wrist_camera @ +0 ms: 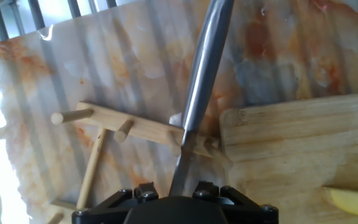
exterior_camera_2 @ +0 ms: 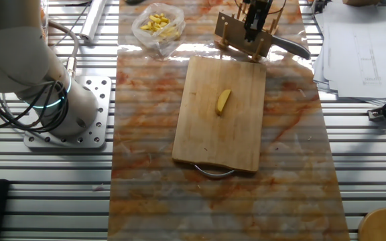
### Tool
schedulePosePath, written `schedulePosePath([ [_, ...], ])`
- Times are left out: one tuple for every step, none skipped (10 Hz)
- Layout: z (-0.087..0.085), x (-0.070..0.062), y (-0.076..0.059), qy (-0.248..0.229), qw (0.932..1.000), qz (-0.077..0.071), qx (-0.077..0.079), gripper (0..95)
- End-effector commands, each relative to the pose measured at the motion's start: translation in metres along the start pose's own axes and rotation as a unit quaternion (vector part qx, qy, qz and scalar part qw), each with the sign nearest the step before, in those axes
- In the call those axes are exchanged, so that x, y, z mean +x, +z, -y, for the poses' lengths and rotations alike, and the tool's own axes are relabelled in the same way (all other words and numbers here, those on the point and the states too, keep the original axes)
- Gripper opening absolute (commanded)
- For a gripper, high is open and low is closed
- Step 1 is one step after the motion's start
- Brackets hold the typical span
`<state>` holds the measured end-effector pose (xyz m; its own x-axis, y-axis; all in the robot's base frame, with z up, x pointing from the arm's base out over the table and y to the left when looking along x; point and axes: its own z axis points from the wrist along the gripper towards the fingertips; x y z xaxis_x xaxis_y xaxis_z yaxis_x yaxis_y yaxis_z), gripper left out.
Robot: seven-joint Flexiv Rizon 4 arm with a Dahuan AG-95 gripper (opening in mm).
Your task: Chop the potatoes
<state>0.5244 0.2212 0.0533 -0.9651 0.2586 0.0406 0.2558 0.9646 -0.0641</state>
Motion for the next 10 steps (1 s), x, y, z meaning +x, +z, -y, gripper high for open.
schedulePosePath([
  [-0.001,0.000,0.002,-0.001,1.0000,-0.001,-0.001,38.0],
  [-0.001,0.000,0.004,-0.001,1.0000,-0.001,-0.002,38.0],
  [-0.001,0.000,0.004,-0.001,1.0000,-0.001,-0.001,38.0],
  [-0.001,0.000,0.006,-0.001,1.0000,-0.001,-0.002,38.0],
  [-0.002,0.000,0.007,-0.001,1.0000,-0.001,-0.002,38.0],
  [-0.002,0.000,0.009,-0.001,1.0000,-0.001,-0.003,38.0],
  [-0.002,0.000,0.010,-0.001,1.0000,-0.002,-0.003,38.0],
  [-0.003,0.000,0.012,-0.001,1.0000,-0.001,-0.003,38.0],
  [-0.003,0.000,0.013,-0.001,1.0000,0.000,-0.004,38.0],
  [-0.003,0.000,0.014,-0.001,1.0000,0.000,-0.004,38.0],
])
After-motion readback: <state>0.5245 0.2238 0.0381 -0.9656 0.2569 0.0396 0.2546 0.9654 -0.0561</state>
